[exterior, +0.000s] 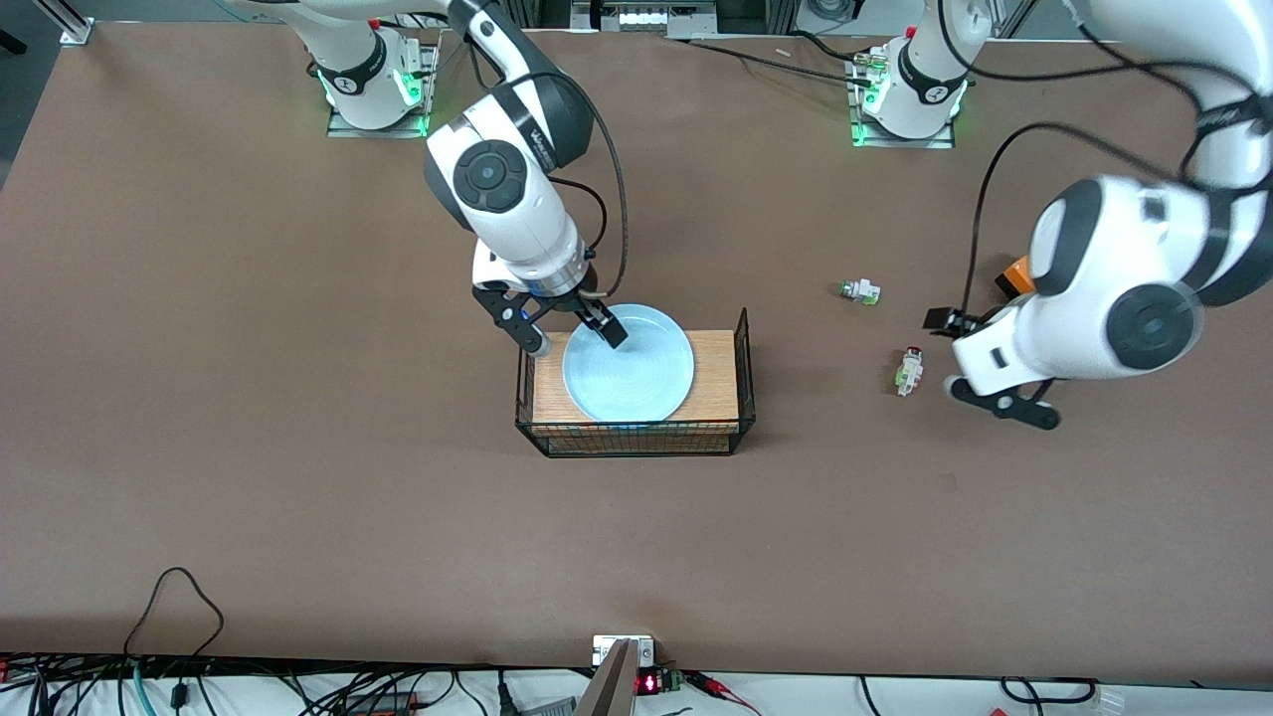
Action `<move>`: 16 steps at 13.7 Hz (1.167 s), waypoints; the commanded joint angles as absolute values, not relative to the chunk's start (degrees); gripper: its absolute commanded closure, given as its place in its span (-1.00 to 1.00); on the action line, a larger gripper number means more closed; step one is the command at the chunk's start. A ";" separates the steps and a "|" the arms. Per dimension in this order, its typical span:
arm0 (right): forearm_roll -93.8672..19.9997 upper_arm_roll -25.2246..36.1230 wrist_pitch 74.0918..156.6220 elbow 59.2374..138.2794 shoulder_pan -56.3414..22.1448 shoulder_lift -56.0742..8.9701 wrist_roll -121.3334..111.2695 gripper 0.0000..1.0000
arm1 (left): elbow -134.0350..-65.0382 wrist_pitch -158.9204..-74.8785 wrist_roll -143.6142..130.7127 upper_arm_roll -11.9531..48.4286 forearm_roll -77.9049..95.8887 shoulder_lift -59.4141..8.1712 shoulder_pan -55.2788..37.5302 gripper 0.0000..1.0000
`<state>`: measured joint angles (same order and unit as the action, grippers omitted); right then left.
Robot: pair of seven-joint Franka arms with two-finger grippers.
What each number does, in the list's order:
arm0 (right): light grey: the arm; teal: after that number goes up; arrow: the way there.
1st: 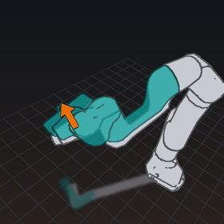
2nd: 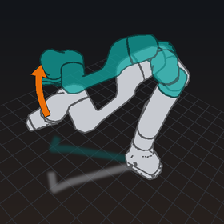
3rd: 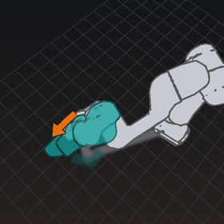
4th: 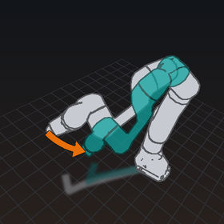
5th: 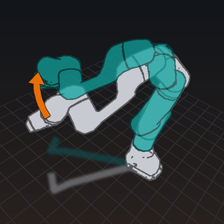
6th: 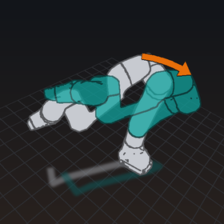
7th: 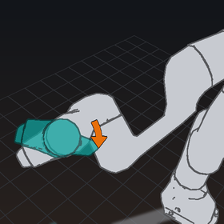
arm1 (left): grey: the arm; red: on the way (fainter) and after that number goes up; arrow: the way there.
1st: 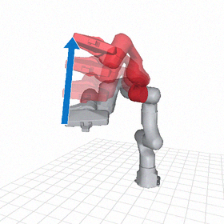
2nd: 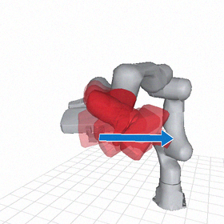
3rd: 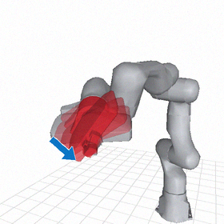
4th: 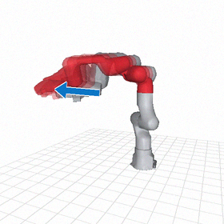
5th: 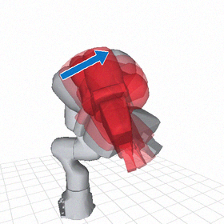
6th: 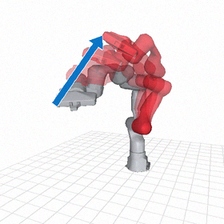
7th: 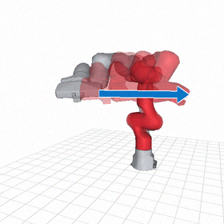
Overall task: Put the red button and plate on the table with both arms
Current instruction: 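Lower the button onto the table while the right gripper descends to the plate, then withdraw the left gripper while the right gripper grips the plate rim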
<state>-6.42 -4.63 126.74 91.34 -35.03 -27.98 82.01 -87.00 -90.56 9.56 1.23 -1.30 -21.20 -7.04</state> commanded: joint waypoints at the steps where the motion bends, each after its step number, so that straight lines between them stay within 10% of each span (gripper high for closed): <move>1: -7.03 -3.78 127.35 90.35 -36.04 -29.35 83.32 -1.00 | -78.34 -82.74 8.27 1.14 -0.96 -20.48 -7.21 -1.00; 4: -6.94 -3.69 127.97 90.35 -36.03 -29.79 83.41 -0.97 | -72.96 -74.81 0.74 1.14 -1.32 -18.99 -7.21 -1.00; 7: -6.94 -3.69 127.88 90.44 -36.03 -29.79 83.41 -0.25 | -73.82 -75.22 -3.95 0.88 -0.97 -14.52 -6.60 -1.00; 12: -6.77 -3.69 127.88 90.79 -35.86 -29.79 84.90 0.27 | -96.81 -95.33 -4.13 -1.23 -0.97 -0.82 -4.40 -1.00; 16: -6.59 -3.69 127.62 90.97 -35.51 -29.88 83.94 0.89 | -98.26 -95.36 -4.04 1.23 -1.23 0.18 -2.20 -1.00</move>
